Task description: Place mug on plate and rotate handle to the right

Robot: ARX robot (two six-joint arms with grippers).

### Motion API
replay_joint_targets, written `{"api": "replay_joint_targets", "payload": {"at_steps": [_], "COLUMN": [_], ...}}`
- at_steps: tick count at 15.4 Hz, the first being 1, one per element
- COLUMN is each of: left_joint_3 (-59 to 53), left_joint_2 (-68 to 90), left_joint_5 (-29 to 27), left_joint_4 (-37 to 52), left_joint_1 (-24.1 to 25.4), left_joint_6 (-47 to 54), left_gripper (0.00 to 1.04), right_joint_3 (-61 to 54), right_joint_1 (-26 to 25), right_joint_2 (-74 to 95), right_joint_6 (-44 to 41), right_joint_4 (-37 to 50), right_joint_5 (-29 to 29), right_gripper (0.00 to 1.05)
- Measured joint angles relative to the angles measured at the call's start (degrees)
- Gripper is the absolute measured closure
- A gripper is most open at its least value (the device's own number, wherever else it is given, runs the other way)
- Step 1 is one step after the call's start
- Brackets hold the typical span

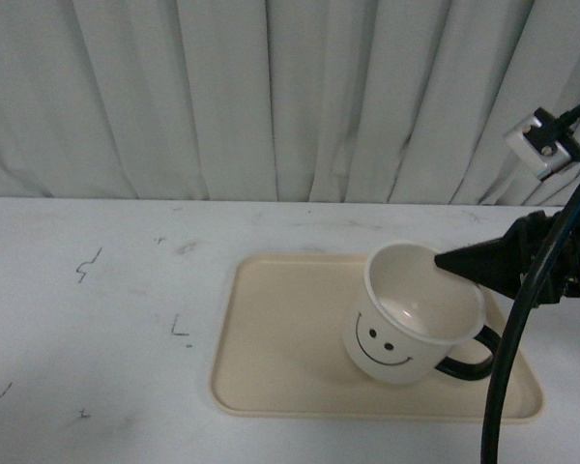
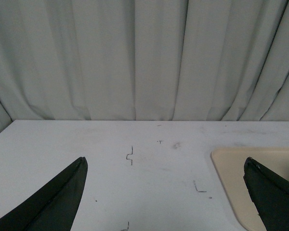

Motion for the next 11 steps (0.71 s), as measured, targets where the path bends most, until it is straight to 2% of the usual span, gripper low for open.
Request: {"api": "replay_joint_targets", "payload": {"at_steps": [7, 11], "left_joint_3": [0.0, 0.0], "left_joint_2": [0.0, 0.0], "left_joint_5": [0.0, 0.0], "left_joint_4": [0.0, 0.0], "left_joint_1": [0.0, 0.0], "left_joint_6": [0.0, 0.0], "left_gripper": [0.07, 0.07], "right_joint_3": [3.3, 8.6], "right_joint_1": [-1.5, -1.4], "right_joint_2": [2.4, 3.3], "right_joint_6": [-1.7, -7.3], "right_joint_4": [-6.1, -18.0], "right_joint_5": [2.4, 5.8], "right_gripper": [1.01, 1.01]}}
